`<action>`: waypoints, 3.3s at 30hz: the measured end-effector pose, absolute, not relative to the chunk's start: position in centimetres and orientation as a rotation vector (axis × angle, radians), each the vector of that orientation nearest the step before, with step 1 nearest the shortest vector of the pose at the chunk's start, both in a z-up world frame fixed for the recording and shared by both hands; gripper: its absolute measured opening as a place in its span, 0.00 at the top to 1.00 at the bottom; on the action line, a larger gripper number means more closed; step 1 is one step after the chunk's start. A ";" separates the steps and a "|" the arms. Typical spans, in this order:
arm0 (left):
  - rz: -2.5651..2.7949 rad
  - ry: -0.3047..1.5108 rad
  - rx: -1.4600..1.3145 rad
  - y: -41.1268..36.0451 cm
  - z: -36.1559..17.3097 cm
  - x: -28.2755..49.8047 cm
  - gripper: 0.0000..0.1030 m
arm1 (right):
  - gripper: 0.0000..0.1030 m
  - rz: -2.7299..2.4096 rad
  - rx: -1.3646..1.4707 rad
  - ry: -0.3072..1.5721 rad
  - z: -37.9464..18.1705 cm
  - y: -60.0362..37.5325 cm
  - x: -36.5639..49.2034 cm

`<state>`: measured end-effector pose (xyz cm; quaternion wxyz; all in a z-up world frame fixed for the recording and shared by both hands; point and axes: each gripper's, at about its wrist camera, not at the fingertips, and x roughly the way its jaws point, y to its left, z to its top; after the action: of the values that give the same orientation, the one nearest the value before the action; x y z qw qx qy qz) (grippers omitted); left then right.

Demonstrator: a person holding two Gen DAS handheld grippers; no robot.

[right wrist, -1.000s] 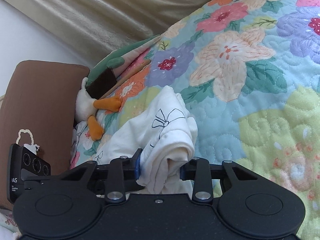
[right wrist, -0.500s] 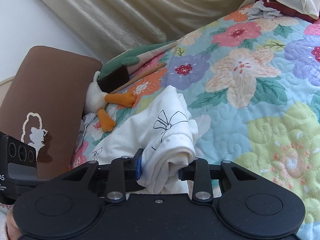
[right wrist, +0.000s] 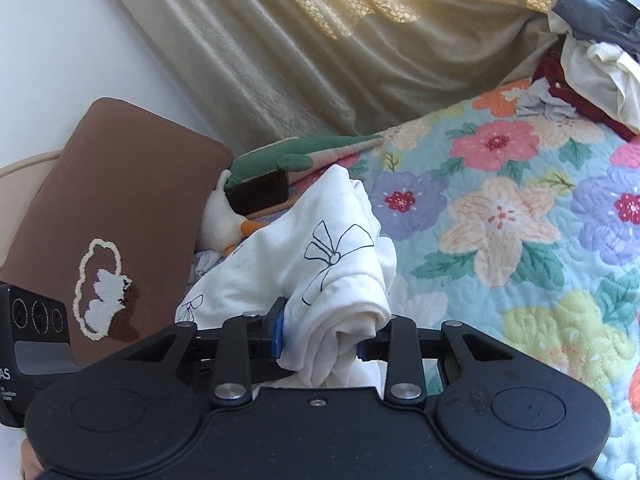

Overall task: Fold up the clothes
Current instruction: 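Lift and carry the folded garment with both grippers toward the pillow, then lower the garment onto the bed and open both grippers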

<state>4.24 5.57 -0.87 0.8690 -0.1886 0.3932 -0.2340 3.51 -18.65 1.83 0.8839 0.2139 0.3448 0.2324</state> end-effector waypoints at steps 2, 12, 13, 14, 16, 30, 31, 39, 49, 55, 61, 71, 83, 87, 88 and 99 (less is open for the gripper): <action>-0.482 0.821 -0.390 6.1 0.6 4.2 0.65 | 0.64 0.484 0.467 0.735 3.0 -18.3 3.5; -0.375 0.693 -0.228 6.3 12.1 4.1 0.65 | 0.64 0.523 0.584 0.647 10.3 -16.7 4.3; -0.368 0.677 -0.201 6.0 13.6 4.1 0.65 | 0.64 0.536 0.599 0.632 11.6 -16.7 4.6; -0.360 0.670 -0.172 5.4 15.0 4.1 0.65 | 0.64 0.545 0.613 0.625 12.9 -16.9 4.9; -0.348 0.659 -0.118 4.0 17.3 4.1 0.65 | 0.64 0.549 0.645 0.636 15.0 -17.5 5.4; -0.527 0.787 0.077 -13.4 14.8 0.2 0.65 | 0.65 0.320 0.675 0.584 12.7 -30.3 -3.1; -0.555 0.790 0.107 -15.1 14.5 -0.7 0.65 | 0.65 0.304 0.681 0.574 12.1 -31.6 -4.5; -0.835 0.829 0.328 -28.7 13.1 -6.8 0.65 | 0.64 0.077 0.815 0.461 8.8 -42.1 -16.1; -1.236 0.777 0.535 -41.8 13.9 -17.9 0.65 | 0.64 -0.272 0.903 0.282 8.7 -50.1 -31.9; -1.475 0.795 0.553 -45.8 13.4 -24.5 0.65 | 0.64 -0.461 0.878 0.289 9.9 -51.6 -41.3; -1.695 0.816 0.558 -47.6 13.0 -31.3 0.64 | 0.65 -0.627 0.825 0.307 11.0 -49.9 -50.0; -1.843 0.759 0.665 -46.3 9.5 -37.0 0.63 | 0.66 -0.688 0.805 0.387 9.1 -48.0 -56.8; -1.877 0.813 0.622 -45.7 7.6 -36.4 0.63 | 0.70 -0.699 0.617 0.497 8.3 -47.2 -56.9; -1.918 0.799 0.625 -45.8 8.4 -36.5 0.63 | 0.70 -0.735 0.490 0.510 9.6 -45.9 -56.7; -1.934 0.781 0.631 -45.7 8.8 -36.4 0.63 | 0.70 -0.741 0.453 0.513 10.0 -45.5 -56.7; -1.831 0.828 0.791 -46.7 5.7 -36.3 0.61 | 0.72 -0.809 0.449 0.568 7.3 -49.0 -57.0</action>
<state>-36.35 -46.73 5.66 0.4714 0.3230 0.3380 -0.7478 -56.95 -49.02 7.29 0.8563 0.2134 0.2703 -0.3849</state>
